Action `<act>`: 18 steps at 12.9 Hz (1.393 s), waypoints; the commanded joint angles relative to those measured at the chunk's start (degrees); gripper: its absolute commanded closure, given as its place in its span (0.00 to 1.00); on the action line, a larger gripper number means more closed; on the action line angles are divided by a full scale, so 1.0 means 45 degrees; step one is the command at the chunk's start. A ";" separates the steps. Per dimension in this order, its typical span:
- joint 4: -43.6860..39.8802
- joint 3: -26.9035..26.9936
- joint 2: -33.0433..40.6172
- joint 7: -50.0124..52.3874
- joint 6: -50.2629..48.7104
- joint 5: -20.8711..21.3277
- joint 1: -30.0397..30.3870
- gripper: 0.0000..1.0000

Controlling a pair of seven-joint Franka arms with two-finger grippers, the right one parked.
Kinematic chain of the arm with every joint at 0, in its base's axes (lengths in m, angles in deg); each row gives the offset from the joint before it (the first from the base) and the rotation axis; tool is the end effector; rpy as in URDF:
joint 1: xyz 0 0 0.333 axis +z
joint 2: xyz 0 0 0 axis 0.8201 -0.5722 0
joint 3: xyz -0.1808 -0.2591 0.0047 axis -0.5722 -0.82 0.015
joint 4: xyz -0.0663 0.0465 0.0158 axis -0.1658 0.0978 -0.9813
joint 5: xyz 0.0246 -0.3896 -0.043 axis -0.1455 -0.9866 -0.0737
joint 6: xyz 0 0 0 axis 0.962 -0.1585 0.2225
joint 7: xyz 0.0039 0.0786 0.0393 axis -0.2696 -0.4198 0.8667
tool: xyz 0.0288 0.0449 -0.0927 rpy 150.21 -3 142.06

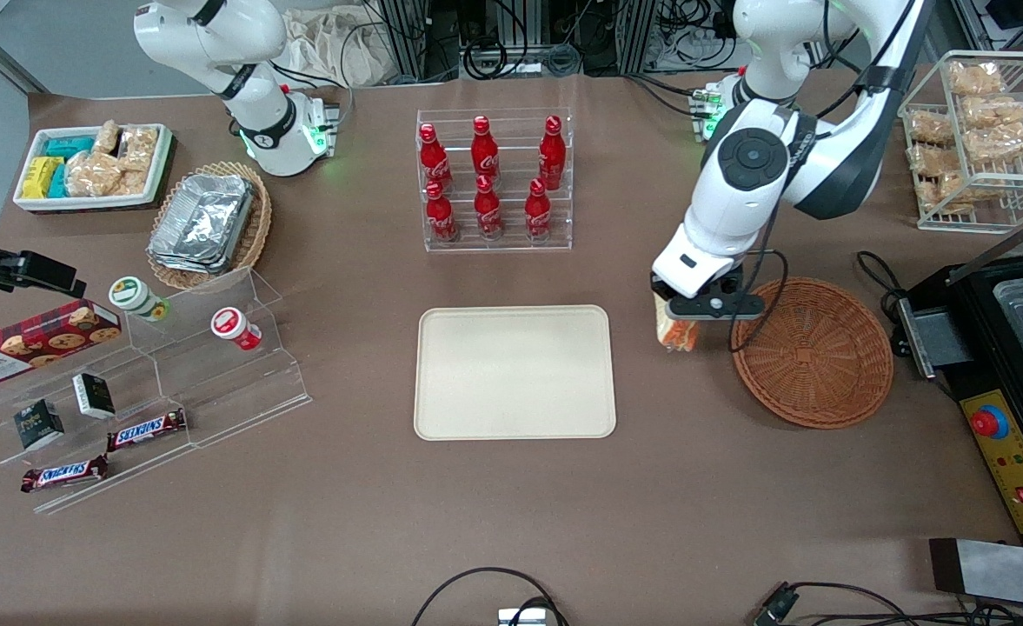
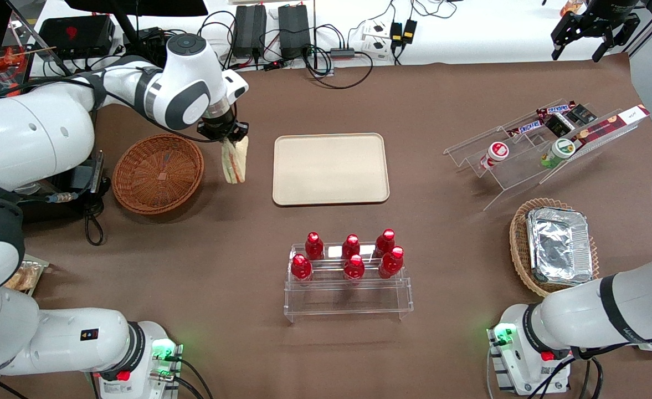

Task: Place sandwich from basket to tray
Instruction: 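Carry the sandwich with the left gripper over to the cream tray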

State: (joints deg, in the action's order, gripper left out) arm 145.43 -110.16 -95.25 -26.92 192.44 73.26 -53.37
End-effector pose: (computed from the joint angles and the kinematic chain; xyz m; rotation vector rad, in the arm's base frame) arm 0.4982 -0.2718 0.3915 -3.1236 0.0648 -0.0710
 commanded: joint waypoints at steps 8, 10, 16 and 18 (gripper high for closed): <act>-0.3722 -0.0093 -0.4185 0.1993 -0.0241 0.1421 -0.1808 0.93; -0.4424 -0.0073 -0.5043 0.2403 -0.0260 0.1832 -0.2179 0.93; -0.6418 0.0005 -0.7409 0.4064 -0.0787 0.3824 -0.3176 0.93; -0.6439 0.0044 -0.7664 0.4201 -0.0787 0.4079 -0.3410 0.92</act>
State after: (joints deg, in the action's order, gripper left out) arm 119.45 -110.42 -127.72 -9.82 190.72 89.80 -67.14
